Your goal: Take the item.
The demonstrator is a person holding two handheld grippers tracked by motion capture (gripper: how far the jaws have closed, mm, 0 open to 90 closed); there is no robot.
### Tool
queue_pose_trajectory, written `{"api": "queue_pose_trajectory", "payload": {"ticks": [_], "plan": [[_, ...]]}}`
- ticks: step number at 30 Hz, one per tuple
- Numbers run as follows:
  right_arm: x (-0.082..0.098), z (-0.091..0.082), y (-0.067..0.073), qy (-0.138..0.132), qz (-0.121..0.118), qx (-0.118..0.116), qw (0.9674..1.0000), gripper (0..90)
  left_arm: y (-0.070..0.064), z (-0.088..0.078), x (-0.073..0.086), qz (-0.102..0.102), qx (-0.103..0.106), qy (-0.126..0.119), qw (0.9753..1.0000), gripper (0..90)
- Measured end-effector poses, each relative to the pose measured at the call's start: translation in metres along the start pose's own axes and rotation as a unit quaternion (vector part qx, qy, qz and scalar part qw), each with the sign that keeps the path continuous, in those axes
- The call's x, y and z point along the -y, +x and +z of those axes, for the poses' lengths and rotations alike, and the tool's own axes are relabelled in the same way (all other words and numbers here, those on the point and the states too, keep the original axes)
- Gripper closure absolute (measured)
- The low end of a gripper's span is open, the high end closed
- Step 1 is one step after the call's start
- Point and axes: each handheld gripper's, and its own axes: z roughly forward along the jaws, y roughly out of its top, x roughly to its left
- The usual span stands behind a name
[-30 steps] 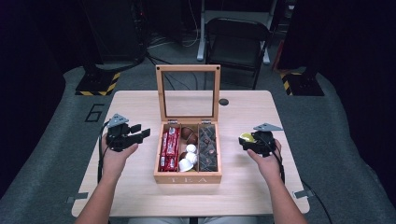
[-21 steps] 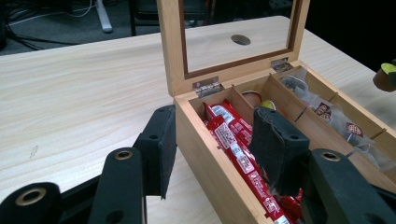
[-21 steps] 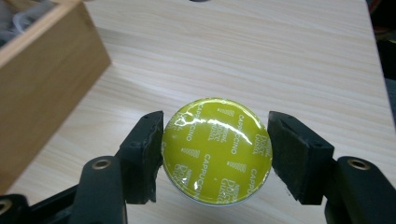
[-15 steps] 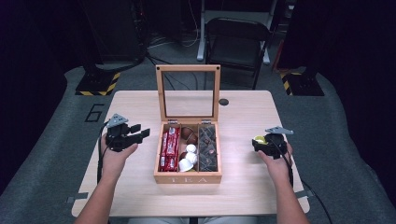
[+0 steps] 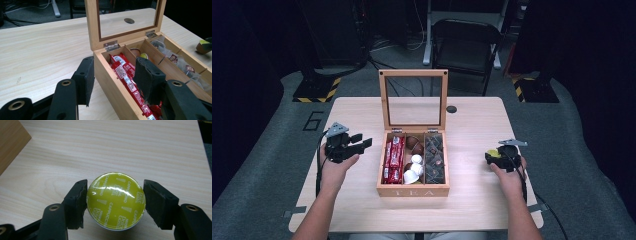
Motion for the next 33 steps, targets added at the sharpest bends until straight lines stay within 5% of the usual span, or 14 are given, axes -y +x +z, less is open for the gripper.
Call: {"api": "queue_pose_trajectory", "payload": {"ticks": [11,33], "plan": [[0.004,0.007,0.005,0.020,-0.001,0.001,0.9998,33.8,0.000,0.000,0.000,-0.001,-0.001,-0.001,1.0000,50.3],[-0.002,-0.002,-0.001,-0.001,0.011,0.004,0.9999,29.0,0.002,0.000,0.000,-0.006,-0.001,0.000,1.0000,49.5]]}}
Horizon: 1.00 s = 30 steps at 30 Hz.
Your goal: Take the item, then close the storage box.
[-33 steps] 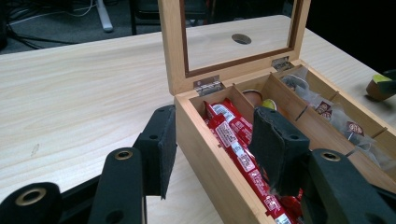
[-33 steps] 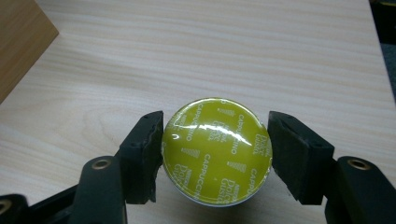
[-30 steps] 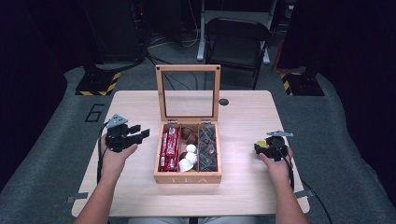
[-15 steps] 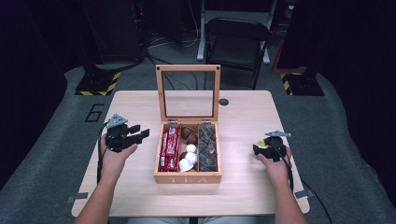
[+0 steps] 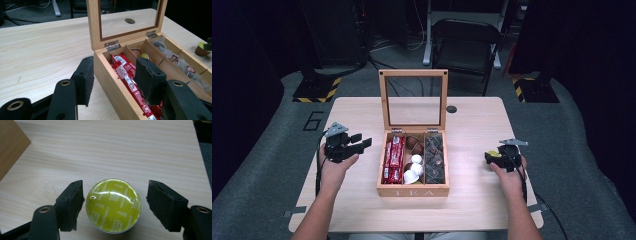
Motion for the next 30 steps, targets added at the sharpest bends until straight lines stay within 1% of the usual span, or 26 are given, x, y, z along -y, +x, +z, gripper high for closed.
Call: {"api": "queue_pose_trajectory", "payload": {"ticks": [2,4,5,6,7,8,10,11,12,13,15,17,18,20,24,25,26,27,30], "plan": [[-0.002,-0.003,-0.001,-0.011,0.001,-0.001,0.9999,29.2,0.000,0.000,0.000,0.000,0.000,0.000,1.0000,49.4],[-0.003,-0.006,0.000,-0.013,-0.003,0.002,0.9999,29.8,0.001,0.000,0.000,0.000,0.001,0.001,1.0000,49.2],[-0.004,-0.007,0.001,-0.015,-0.003,0.005,0.9999,30.0,0.001,0.000,0.000,0.000,0.001,0.000,1.0000,49.2],[-0.005,-0.008,0.001,-0.015,-0.007,0.010,0.9998,30.5,0.001,0.000,0.000,0.000,0.001,0.000,1.0000,49.2],[-0.006,-0.009,0.003,-0.017,-0.004,0.011,0.9998,30.6,0.001,0.000,0.000,0.000,0.001,-0.001,1.0000,49.2],[-0.008,-0.011,0.006,-0.023,-0.013,0.013,0.9996,30.6,0.001,0.000,0.000,-0.002,0.000,0.000,1.0000,49.1],[-0.008,-0.012,0.007,-0.027,-0.012,0.011,0.9995,30.6,0.001,0.000,0.000,-0.004,0.002,0.000,1.0000,49.0],[-0.011,-0.014,0.011,-0.034,-0.011,0.003,0.9994,30.6,0.001,0.001,0.000,-0.005,0.002,-0.001,1.0000,48.9],[-0.011,-0.014,0.011,-0.034,-0.011,0.003,0.9994,30.6,0.000,0.001,0.000,-0.005,0.003,0.000,1.0000,48.9],[-0.014,-0.017,0.016,-0.040,-0.016,-0.005,0.9991,31.0,0.000,0.001,0.000,-0.006,0.003,0.000,1.0000,48.5],[-0.015,-0.018,0.018,-0.042,-0.019,-0.008,0.9989,31.2,0.000,0.001,-0.001,-0.006,0.005,0.001,1.0000,48.3],[-0.019,-0.021,0.023,-0.045,-0.025,-0.017,0.9985,32.4,0.000,0.001,0.000,-0.007,0.004,0.001,1.0000,47.9],[-0.020,-0.022,0.026,-0.044,-0.029,-0.018,0.9984,32.9,0.000,0.001,0.000,-0.007,0.004,0.002,1.0000,47.8],[-0.023,-0.023,0.030,-0.043,-0.034,-0.030,0.9980,34.0,0.000,0.001,0.000,-0.006,0.006,0.003,1.0000,47.6],[-0.030,-0.024,0.041,-0.044,-0.036,-0.058,0.9967,35.8,0.001,0.001,0.000,-0.012,0.009,0.002,0.9999,47.6],[-0.031,-0.024,0.043,-0.045,-0.040,-0.063,0.9962,36.2,0.001,0.001,0.000,-0.012,0.010,0.002,0.9999,47.6],[-0.036,-0.023,0.049,-0.041,-0.046,-0.075,0.9953,37.1,0.001,0.001,0.000,-0.012,0.010,0.002,0.9999,47.6],[-0.036,-0.023,0.049,-0.041,-0.046,-0.075,0.9953,37.1,0.001,0.001,0.000,-0.011,0.010,0.002,0.9999,47.6],[-0.044,-0.024,0.056,-0.039,-0.060,-0.085,0.9938,38.4,0.002,0.001,0.000,-0.011,0.009,0.002,0.9999,47.4]]}}
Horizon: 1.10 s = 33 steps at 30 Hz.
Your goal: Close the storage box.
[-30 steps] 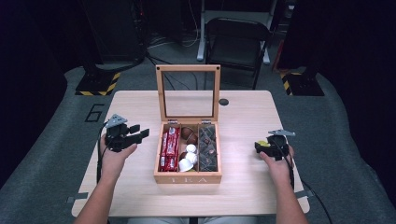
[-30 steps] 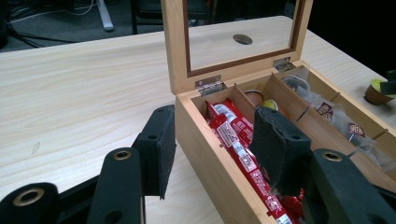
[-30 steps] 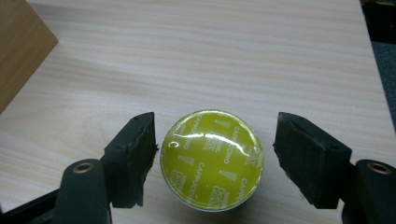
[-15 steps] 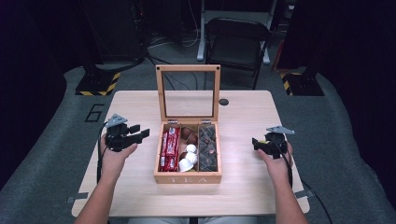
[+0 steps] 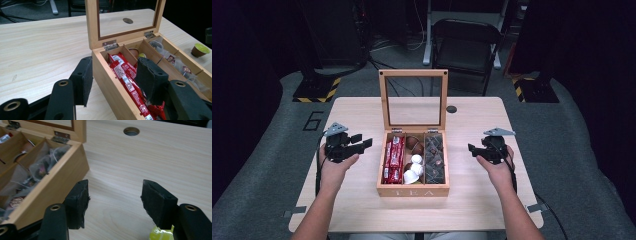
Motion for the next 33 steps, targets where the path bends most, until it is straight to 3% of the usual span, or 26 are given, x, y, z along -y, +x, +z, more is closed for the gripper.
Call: {"api": "queue_pose_trajectory", "payload": {"ticks": [4,9,21,33], "plan": [[-0.020,-0.002,0.008,-0.004,-0.011,-0.022,0.9997,41.8,0.000,-0.001,0.000,-0.003,0.000,-0.002,1.0000,47.4],[-0.038,-0.005,0.017,-0.010,-0.030,-0.033,0.9990,42.5,0.000,-0.001,-0.001,-0.002,0.001,-0.003,1.0000,47.4],[-0.091,0.003,0.047,-0.008,-0.063,-0.064,0.9959,37.4,-0.002,0.002,-0.001,0.003,-0.001,0.000,1.0000,46.5],[-0.111,0.023,0.048,0.000,-0.060,-0.071,0.9956,36.4,-0.001,0.002,-0.001,0.001,-0.002,0.000,1.0000,43.2]]}}
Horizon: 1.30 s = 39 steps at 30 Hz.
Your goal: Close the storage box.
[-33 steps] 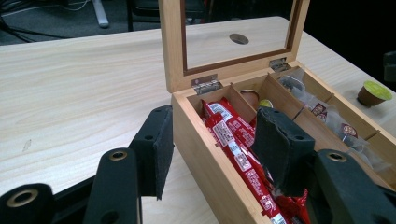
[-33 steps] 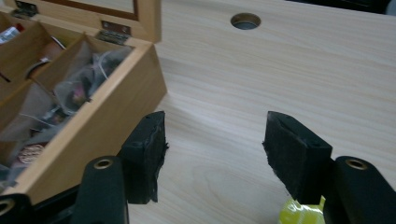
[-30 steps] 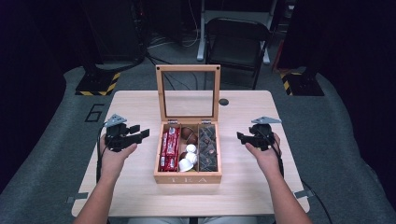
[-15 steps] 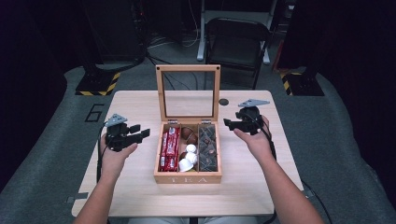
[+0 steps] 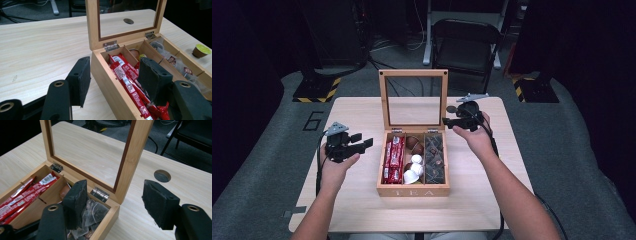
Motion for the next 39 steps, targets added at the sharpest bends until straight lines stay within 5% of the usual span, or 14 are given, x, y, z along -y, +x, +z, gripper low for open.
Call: {"api": "queue_pose_trajectory", "payload": {"ticks": [12,39], "plan": [[-0.007,0.034,-0.011,0.015,0.004,0.015,0.9998,43.3,-0.002,0.003,0.001,0.003,0.002,0.007,1.0000,43.0],[-0.021,0.069,-0.018,0.028,0.025,0.030,0.9989,47.0,-0.001,0.002,0.002,0.001,0.003,0.005,1.0000,44.3]]}}
